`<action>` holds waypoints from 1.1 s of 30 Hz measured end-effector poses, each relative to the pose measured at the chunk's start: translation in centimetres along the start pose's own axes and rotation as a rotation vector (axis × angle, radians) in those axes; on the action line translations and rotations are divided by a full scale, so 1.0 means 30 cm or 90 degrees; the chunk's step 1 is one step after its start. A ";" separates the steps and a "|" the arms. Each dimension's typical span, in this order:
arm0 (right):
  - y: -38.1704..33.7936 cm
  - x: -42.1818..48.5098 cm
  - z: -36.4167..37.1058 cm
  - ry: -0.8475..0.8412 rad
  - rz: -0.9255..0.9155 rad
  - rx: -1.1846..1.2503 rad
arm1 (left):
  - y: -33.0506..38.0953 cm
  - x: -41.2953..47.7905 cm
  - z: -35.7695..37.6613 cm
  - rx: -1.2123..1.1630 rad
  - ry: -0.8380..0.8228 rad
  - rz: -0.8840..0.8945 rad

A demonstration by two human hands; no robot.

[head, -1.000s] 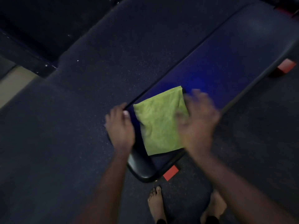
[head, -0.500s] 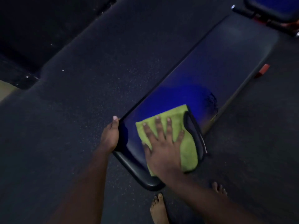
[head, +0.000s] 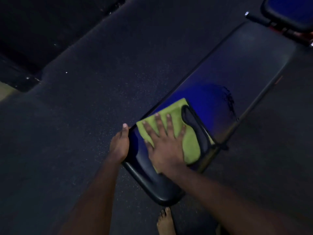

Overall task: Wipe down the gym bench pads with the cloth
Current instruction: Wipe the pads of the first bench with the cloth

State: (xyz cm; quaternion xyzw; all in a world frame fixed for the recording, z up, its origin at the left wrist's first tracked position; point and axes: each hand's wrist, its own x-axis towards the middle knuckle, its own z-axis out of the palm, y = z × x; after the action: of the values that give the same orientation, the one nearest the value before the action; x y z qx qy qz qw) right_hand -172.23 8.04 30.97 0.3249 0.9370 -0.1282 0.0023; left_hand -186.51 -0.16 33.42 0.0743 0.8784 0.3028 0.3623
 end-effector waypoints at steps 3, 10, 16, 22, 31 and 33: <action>0.102 0.278 -0.041 -0.024 -0.050 -0.056 | -0.004 0.000 0.022 0.028 0.027 0.012; 0.376 0.141 -0.114 0.078 0.338 0.035 | 0.095 -0.064 0.062 0.051 0.090 0.033; 0.239 0.139 -0.057 -0.004 0.062 -0.013 | 0.224 -0.010 0.140 0.081 0.065 0.021; 0.624 0.449 -0.163 0.006 0.144 -0.034 | 0.223 0.013 0.182 0.189 0.101 0.013; 0.334 0.064 -0.077 0.036 0.193 0.016 | 0.266 0.004 0.227 0.230 0.130 -0.010; 0.341 0.204 -0.087 0.011 0.078 0.019 | 0.259 0.008 0.233 0.241 0.145 -0.009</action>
State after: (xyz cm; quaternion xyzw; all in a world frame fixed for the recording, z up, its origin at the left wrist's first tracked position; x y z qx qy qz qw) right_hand -170.62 20.13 30.51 0.3829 0.9133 -0.1387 -0.0025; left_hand -182.63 9.52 33.96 0.0998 0.9553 0.1365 0.2427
